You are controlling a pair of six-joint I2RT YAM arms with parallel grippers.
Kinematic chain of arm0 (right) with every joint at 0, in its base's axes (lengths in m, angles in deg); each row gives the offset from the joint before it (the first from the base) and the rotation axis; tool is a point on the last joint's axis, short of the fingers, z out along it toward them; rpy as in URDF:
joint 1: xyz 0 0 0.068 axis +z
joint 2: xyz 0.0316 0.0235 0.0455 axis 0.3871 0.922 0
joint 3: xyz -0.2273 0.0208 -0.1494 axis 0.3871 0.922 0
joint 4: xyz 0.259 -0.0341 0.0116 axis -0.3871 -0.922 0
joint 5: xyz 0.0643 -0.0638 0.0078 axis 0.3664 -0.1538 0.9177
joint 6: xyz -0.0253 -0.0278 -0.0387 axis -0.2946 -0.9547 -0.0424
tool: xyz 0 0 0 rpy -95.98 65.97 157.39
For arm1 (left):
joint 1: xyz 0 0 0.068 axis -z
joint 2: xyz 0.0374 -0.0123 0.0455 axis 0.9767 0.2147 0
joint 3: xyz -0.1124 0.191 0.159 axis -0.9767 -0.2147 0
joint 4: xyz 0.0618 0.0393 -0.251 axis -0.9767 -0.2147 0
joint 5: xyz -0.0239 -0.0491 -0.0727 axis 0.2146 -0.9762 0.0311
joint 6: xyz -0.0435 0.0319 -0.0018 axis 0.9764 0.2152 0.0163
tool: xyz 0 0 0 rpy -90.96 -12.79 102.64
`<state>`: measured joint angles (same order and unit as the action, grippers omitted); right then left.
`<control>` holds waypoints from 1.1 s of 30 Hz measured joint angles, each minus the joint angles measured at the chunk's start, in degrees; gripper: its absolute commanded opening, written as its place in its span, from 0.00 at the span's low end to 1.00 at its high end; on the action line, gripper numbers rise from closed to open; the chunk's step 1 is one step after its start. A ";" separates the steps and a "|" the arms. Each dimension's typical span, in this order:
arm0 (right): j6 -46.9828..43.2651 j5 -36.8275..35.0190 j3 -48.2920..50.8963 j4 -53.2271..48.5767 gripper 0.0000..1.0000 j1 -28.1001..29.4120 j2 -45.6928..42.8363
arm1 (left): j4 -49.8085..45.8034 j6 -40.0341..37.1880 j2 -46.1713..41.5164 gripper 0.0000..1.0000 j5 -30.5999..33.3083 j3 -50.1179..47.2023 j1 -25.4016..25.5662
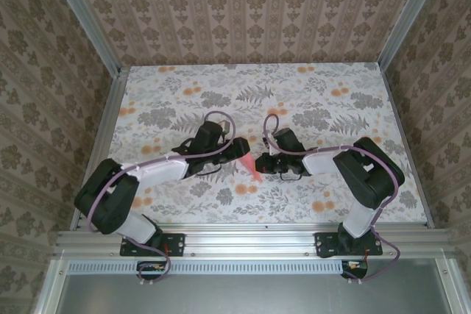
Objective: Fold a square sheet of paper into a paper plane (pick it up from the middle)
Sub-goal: Fold the wing for the fifth time at the center of the table.
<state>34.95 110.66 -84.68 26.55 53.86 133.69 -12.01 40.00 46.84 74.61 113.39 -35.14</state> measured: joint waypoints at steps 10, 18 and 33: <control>-0.59 0.66 0.66 -4.44 0.30 1.14 -3.08 | -11.43 2.93 -13.55 0.67 9.27 -5.33 0.13; -7.63 -5.77 -2.27 -13.25 0.49 1.44 -12.22 | -15.26 3.72 -13.64 0.67 11.41 -5.60 -0.72; -34.47 -20.41 -1.40 -12.66 0.49 18.43 -15.02 | -16.68 5.05 -14.10 0.67 11.28 -5.66 -4.59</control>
<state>0.49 90.24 -86.08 13.90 72.29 118.67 -28.69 45.05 32.74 85.88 107.73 -39.73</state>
